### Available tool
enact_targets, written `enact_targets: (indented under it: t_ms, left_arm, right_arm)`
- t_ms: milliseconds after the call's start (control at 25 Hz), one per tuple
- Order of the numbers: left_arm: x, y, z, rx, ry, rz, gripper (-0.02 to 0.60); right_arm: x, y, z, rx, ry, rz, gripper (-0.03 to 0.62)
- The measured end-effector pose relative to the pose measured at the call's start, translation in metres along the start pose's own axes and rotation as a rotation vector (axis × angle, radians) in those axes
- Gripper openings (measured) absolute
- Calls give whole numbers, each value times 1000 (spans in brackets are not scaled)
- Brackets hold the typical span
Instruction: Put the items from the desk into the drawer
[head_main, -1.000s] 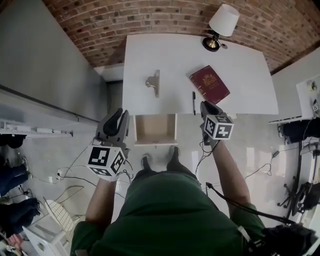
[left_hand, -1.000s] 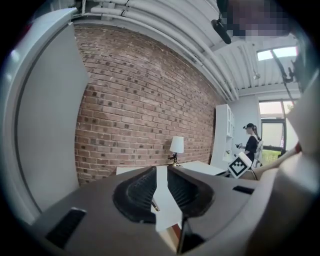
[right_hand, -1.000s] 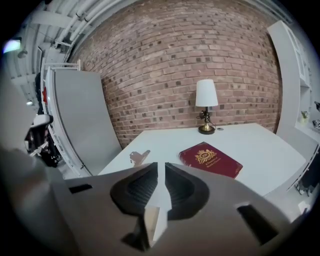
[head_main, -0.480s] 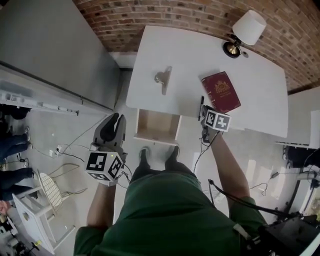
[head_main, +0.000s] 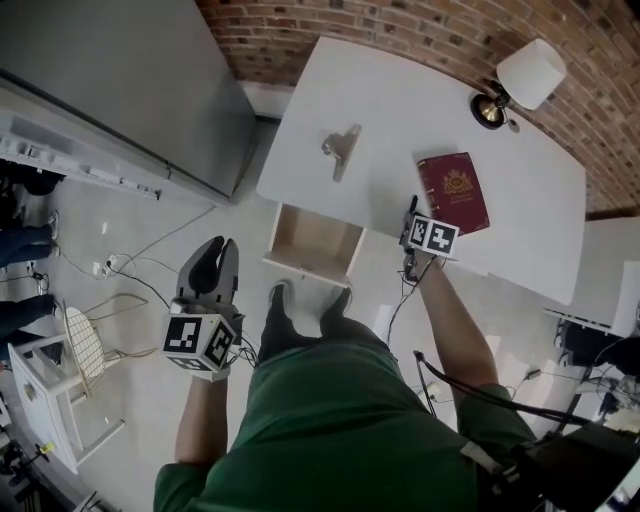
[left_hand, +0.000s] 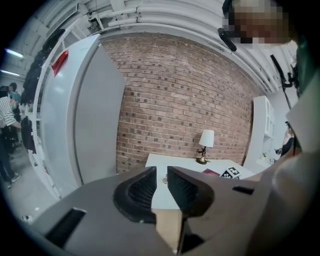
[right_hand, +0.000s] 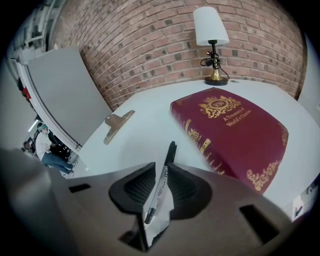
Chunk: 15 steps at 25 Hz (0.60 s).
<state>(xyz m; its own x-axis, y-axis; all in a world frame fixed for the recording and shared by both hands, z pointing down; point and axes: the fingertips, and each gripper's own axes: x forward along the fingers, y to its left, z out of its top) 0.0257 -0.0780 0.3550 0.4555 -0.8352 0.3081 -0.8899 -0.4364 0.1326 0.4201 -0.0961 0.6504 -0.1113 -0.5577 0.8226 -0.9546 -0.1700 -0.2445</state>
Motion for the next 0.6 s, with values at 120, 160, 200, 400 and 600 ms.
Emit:
enact_targets:
  t_ms: [120, 160, 200, 400, 600]
  left_arm:
    - [-5, 1, -3, -2, -5, 24, 58]
    - [-7, 1, -4, -7, -6, 30, 58]
    - [-8, 1, -6, -13, -7, 36, 58]
    - [-15, 6, -20, -43, 7, 70, 58]
    - [-25, 16, -30, -64, 20, 93, 58]
  right_arm:
    - [5, 0, -3, -36, 28, -23, 75]
    - [5, -1, -4, -46, 36, -31, 75]
    - [6, -2, -6, -52, 42, -35, 74]
    - [10, -5, -7, -54, 54, -30, 53]
    - [10, -2, -6, -67, 64, -10, 46]
